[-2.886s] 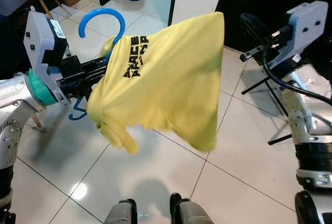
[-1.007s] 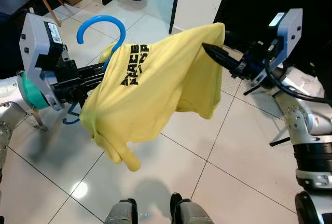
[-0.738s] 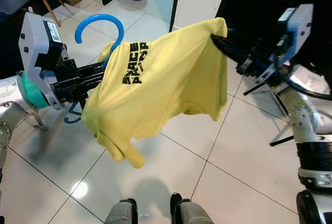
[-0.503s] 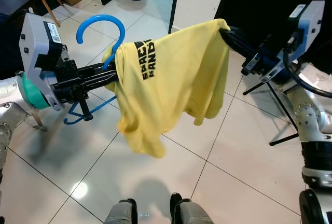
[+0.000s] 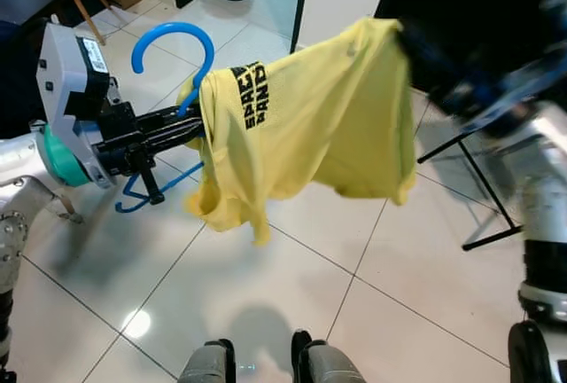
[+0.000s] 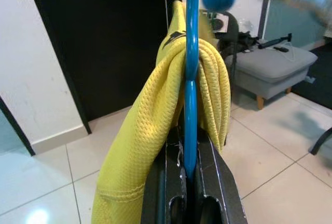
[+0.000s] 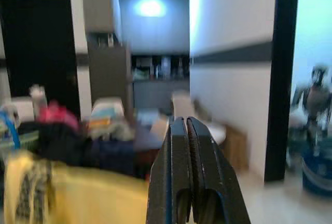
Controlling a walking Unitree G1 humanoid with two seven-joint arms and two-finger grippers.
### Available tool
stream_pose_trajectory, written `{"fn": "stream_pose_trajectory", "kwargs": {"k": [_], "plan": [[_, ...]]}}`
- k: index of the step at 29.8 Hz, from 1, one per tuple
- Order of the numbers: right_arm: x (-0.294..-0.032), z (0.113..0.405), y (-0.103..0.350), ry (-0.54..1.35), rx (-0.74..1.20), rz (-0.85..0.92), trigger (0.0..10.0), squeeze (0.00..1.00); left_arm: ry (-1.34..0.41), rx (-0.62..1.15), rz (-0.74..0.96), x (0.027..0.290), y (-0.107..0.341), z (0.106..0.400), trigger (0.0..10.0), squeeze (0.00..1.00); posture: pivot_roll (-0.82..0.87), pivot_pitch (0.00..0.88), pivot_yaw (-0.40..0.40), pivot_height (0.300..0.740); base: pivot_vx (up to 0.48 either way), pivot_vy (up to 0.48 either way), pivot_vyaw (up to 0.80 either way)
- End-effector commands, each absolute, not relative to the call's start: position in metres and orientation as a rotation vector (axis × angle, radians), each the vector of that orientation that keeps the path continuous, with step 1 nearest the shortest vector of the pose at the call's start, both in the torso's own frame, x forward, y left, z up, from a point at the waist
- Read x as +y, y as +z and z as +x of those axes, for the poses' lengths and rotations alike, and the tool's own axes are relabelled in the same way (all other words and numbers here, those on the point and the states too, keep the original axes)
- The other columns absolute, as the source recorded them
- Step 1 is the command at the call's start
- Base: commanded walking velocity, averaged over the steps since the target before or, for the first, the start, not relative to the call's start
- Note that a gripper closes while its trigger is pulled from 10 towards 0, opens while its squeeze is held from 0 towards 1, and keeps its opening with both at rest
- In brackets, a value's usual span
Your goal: Hang hanger
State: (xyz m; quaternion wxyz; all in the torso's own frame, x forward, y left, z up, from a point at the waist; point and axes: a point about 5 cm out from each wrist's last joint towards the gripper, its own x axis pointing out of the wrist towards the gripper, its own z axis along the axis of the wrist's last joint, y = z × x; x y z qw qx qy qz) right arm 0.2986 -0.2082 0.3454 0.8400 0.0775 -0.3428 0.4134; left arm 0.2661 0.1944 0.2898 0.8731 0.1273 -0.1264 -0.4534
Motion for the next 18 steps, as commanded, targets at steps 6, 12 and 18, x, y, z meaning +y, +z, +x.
{"fn": "stream_pose_trajectory", "kwargs": {"k": [6,12,18], "plan": [[-0.227,0.281,0.364,0.916,-0.831,0.302,0.0,0.0,-0.942,-0.279,0.259,0.193,0.289,0.266,10.0,0.0,0.04,0.134,0.017,0.74,0.0,0.0,0.0],[-0.211,0.284,0.335,0.971,-0.639,0.078,0.0,0.0,-0.945,-0.291,0.253,0.191,0.292,0.268,10.0,0.0,0.04,0.135,0.018,0.74,0.0,0.0,0.0],[-0.185,0.31,0.285,0.89,-0.425,-0.114,10.0,0.0,-0.956,-0.293,0.254,0.19,0.293,0.266,10.0,0.0,0.05,0.137,0.018,0.74,0.0,0.0,0.0]]}}
